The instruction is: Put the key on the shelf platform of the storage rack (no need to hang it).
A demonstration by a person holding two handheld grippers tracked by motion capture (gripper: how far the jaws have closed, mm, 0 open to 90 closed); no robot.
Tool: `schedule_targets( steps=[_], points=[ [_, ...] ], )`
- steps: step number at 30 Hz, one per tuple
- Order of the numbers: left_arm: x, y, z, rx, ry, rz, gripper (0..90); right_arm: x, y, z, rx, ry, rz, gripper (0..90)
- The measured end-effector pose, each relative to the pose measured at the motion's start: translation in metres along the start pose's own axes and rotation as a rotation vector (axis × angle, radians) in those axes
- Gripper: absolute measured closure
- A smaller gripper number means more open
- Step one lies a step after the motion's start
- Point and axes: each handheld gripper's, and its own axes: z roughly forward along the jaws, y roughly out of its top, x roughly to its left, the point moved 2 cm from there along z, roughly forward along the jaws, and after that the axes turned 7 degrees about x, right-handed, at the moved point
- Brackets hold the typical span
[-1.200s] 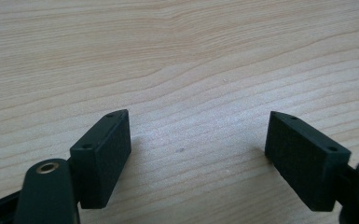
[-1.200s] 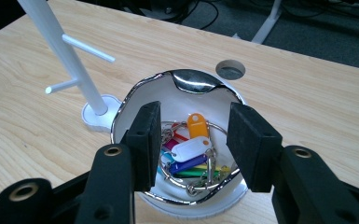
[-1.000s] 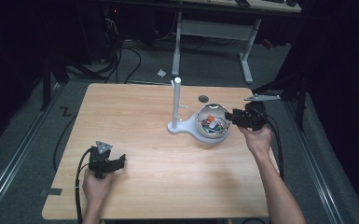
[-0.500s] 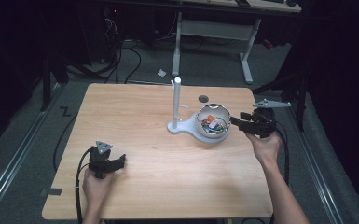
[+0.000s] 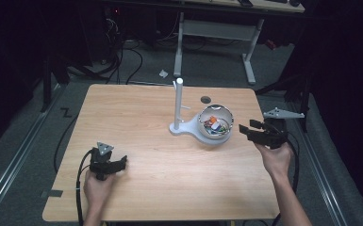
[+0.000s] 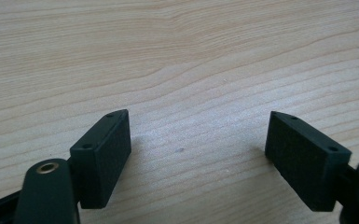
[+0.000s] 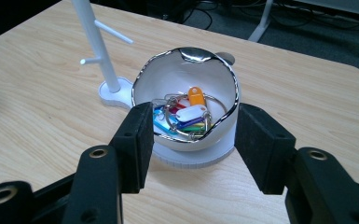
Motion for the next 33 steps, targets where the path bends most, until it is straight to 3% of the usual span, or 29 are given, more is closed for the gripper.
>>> schedule_targets(
  steps=[6,18,33],
  points=[
    [0.000,0.000,0.000,-0.001,-0.001,-0.001,22.7,0.004,-0.005,-0.009,0.005,-0.004,-0.014,47.7],
    [0.000,0.000,0.000,0.000,0.002,0.002,22.7,0.002,-0.037,-0.010,0.002,-0.007,0.041,47.8],
    [-0.001,0.000,0.000,0.000,0.004,0.002,22.7,0.004,-0.062,0.006,0.001,-0.006,0.072,47.1]
  ],
)
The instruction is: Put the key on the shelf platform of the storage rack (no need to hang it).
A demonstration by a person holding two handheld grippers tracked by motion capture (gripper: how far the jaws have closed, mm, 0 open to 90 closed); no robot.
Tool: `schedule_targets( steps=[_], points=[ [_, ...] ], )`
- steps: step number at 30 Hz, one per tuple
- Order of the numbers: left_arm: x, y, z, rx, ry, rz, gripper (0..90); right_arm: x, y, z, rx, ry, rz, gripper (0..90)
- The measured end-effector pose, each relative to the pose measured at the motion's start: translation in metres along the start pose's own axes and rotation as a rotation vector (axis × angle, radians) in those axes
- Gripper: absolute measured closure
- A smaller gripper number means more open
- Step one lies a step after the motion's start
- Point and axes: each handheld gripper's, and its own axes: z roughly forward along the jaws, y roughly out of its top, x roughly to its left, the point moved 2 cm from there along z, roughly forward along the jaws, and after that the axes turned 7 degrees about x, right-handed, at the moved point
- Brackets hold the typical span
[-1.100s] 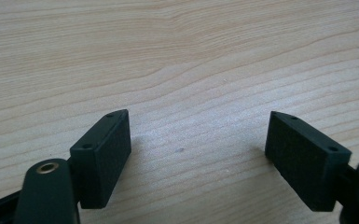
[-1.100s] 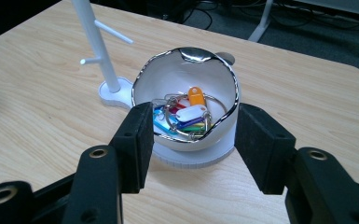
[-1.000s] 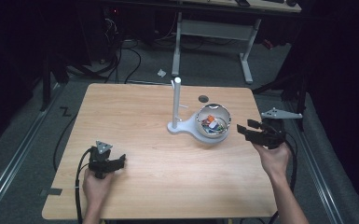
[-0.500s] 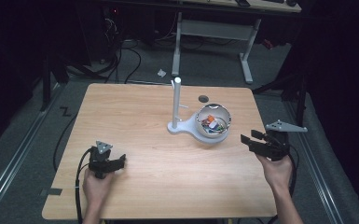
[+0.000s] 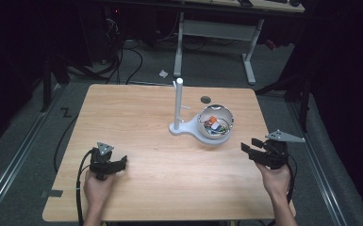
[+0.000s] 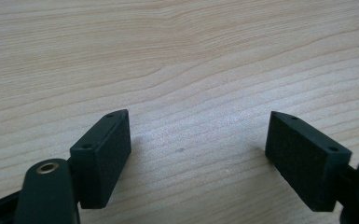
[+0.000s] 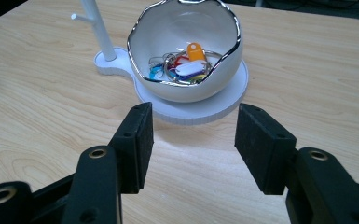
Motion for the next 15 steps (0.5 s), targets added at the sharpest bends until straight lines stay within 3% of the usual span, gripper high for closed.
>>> schedule_targets(
  steps=[6,15],
  points=[
    [0.000,0.000,0.000,0.000,0.000,0.000,22.8,0.001,-0.009,0.015,0.005,0.007,0.010,46.3],
    [0.000,0.000,0.000,0.000,0.000,0.001,22.8,0.006,-0.029,0.049,0.065,-0.022,-0.018,45.0]
  ],
)
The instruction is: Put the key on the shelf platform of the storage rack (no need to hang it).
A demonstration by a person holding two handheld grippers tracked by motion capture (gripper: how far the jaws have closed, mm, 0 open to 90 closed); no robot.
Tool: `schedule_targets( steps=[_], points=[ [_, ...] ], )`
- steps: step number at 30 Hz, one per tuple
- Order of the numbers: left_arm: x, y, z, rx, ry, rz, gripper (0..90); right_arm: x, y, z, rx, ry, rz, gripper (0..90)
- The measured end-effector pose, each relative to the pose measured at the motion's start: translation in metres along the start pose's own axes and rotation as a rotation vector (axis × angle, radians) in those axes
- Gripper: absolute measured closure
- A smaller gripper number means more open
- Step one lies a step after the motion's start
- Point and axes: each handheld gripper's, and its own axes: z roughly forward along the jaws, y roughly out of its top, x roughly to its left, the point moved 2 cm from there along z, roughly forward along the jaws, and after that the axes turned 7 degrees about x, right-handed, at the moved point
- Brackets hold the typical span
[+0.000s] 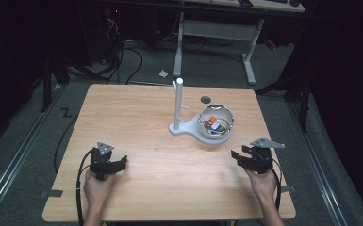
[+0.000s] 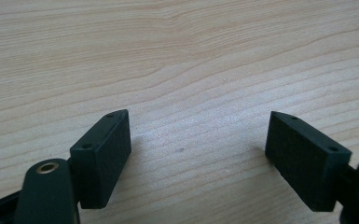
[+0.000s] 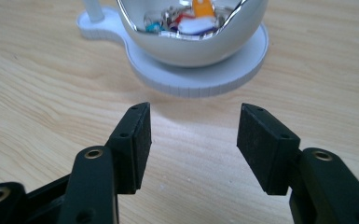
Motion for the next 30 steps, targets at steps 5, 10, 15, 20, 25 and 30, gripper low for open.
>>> schedule_targets(
  steps=[5,10,15,20,25,30],
  points=[
    [0.000,0.000,0.000,0.000,0.000,0.000,22.7,0.002,-0.011,0.020,0.032,-0.026,-0.008,44.9],
    [0.000,0.000,0.000,0.000,0.000,0.000,22.8,0.002,-0.019,0.035,0.058,-0.045,-0.012,45.0],
    [0.000,0.000,0.000,0.000,0.000,0.000,22.8,0.001,-0.026,0.044,0.060,-0.052,0.000,44.8],
    [0.000,0.000,0.000,0.000,0.001,0.000,22.8,0.003,-0.031,0.052,0.072,-0.076,-0.022,44.2],
    [0.000,0.000,0.000,0.001,0.001,0.001,22.8,0.003,-0.032,0.054,0.051,-0.084,-0.030,43.5],
    [0.000,0.000,0.000,0.001,0.001,0.001,22.8,0.003,-0.032,0.054,0.053,-0.079,-0.034,43.2]
  ],
)
